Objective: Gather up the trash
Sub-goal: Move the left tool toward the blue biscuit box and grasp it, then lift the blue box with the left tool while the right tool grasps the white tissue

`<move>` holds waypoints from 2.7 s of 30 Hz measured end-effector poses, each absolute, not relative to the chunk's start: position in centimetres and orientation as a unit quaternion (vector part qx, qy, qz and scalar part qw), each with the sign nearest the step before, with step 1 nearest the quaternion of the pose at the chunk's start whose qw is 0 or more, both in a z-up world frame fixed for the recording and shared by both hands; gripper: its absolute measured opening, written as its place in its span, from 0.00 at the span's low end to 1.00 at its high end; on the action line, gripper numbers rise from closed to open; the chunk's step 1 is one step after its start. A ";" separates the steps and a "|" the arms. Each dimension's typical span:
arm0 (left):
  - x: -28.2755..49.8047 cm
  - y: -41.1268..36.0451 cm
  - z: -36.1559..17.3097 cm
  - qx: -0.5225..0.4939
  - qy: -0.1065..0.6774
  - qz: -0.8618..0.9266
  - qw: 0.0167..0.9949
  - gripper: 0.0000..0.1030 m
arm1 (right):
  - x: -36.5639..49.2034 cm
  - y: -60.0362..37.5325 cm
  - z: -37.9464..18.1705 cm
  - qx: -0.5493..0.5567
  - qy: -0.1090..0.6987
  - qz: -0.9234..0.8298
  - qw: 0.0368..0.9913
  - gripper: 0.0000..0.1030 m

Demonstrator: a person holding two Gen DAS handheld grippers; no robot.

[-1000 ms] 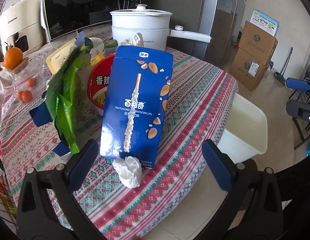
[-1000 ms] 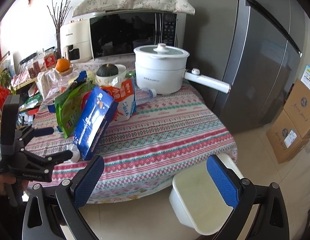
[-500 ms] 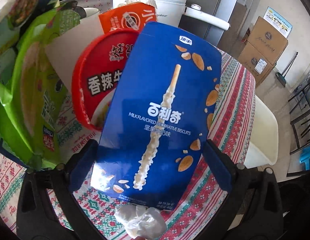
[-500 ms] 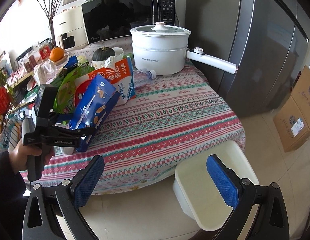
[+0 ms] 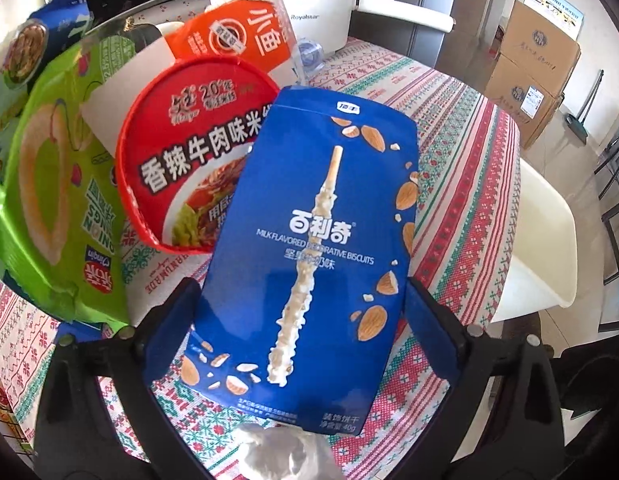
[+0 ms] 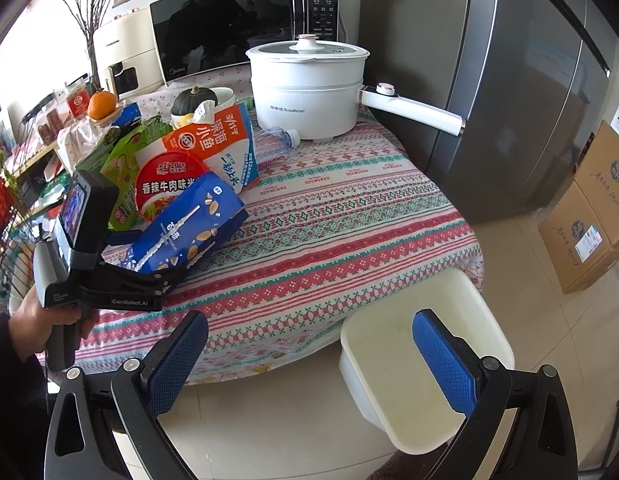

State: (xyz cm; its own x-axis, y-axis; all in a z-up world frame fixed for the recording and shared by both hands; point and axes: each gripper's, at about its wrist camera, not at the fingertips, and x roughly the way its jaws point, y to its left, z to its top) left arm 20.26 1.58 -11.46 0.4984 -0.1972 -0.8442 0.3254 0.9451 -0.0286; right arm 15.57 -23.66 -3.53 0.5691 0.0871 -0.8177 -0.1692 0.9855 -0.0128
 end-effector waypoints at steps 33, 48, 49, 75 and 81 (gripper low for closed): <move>18.1 4.1 -12.2 0.254 0.504 -0.218 0.796 0.97 | 19.9 -18.4 -9.0 0.035 0.568 0.109 0.815 1.00; 25.7 4.0 -16.1 0.161 0.561 -0.233 0.778 0.99 | 19.8 -19.4 -8.9 0.007 0.572 0.118 0.812 1.00; 25.5 4.1 -16.1 0.150 0.557 -0.225 0.785 0.99 | 19.8 -19.2 -8.9 0.005 0.572 0.120 0.812 1.00; 11.0 8.9 -7.6 0.013 0.473 -0.105 0.875 0.94 | 21.0 -9.6 -12.6 0.052 0.592 0.217 0.775 0.73; 9.6 10.9 -8.1 0.011 0.471 -0.099 0.877 0.94 | 21.5 -7.1 -15.2 0.050 0.609 0.219 0.760 0.44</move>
